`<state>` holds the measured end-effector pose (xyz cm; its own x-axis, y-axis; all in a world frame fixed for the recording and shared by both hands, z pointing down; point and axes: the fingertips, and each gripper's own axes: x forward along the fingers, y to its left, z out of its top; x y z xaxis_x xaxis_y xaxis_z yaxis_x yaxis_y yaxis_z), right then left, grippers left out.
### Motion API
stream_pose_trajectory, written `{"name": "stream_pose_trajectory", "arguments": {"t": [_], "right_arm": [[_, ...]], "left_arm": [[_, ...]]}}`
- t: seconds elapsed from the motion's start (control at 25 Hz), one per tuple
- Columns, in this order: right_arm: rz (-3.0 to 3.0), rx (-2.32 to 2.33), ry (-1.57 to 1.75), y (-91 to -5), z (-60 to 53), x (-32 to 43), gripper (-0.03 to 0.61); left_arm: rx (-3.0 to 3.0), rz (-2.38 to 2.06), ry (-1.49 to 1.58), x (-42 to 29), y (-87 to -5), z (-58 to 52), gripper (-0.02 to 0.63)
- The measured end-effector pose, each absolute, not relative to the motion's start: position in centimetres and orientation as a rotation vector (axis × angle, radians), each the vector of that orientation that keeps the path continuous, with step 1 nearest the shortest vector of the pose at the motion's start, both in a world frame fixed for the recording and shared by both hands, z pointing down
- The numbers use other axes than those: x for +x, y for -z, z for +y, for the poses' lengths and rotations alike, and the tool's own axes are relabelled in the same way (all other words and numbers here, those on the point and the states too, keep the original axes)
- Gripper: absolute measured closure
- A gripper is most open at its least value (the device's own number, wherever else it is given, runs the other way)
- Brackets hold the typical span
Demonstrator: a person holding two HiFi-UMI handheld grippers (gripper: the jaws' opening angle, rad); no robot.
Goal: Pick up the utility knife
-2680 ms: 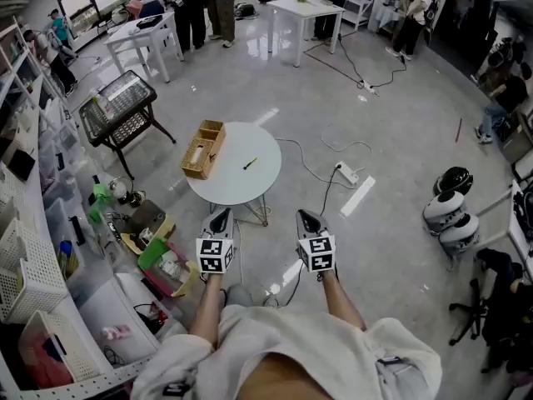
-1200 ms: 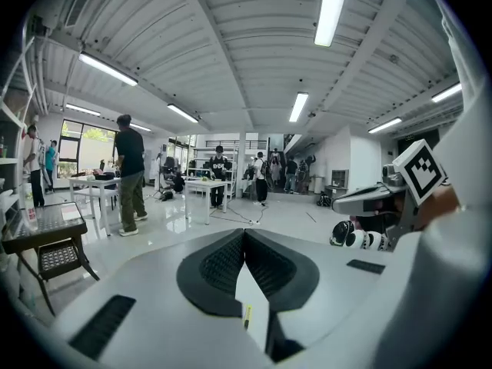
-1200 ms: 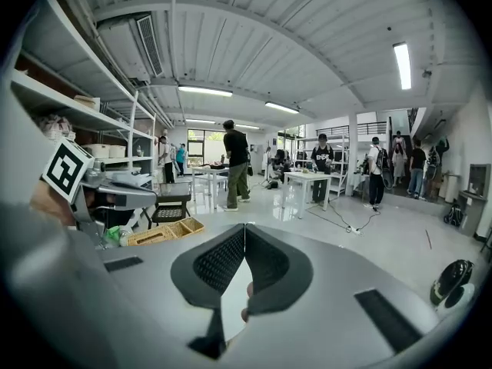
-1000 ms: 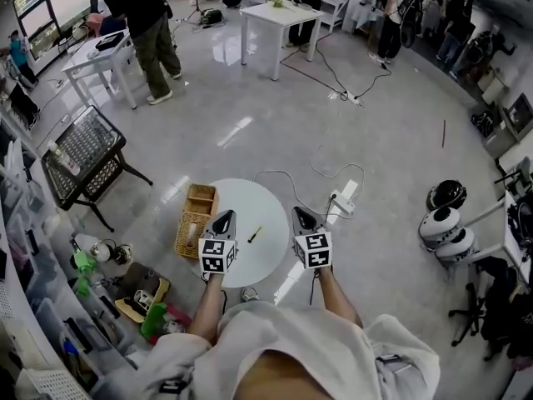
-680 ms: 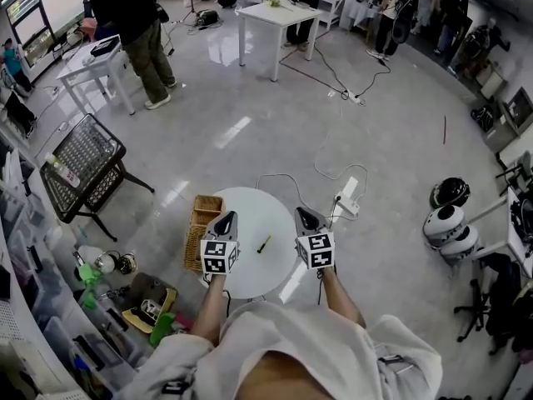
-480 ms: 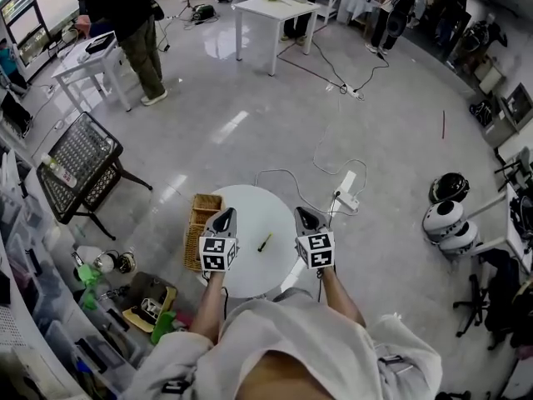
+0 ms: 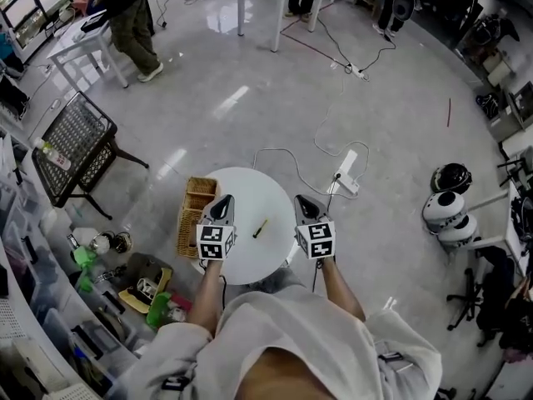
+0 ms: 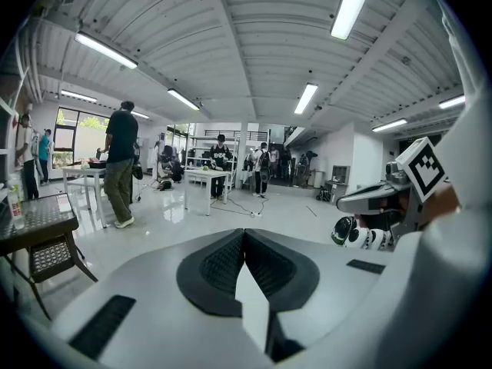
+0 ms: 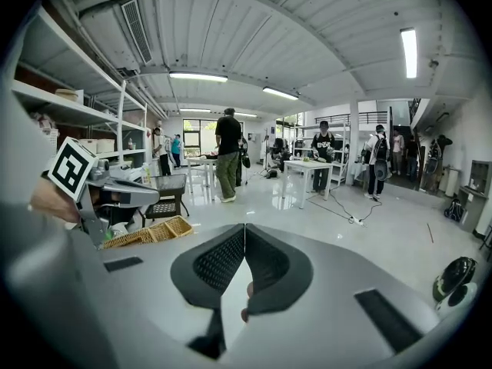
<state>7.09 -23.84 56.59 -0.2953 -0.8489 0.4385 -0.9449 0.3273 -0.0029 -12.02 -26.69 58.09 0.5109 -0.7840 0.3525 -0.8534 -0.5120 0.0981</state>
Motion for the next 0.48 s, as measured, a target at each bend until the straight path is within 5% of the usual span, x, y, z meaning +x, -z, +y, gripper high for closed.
{"name": "stream_pose_trajectory", "arguments": {"t": [0.48], "right_arm": [[-2.28, 1.486, -0.445, -58.9, -24.9, 8.2, 0.546]], "left_arm": [[2.42, -1.425, -0.475, -10.7, -60.0, -26.4, 0.592]]}}
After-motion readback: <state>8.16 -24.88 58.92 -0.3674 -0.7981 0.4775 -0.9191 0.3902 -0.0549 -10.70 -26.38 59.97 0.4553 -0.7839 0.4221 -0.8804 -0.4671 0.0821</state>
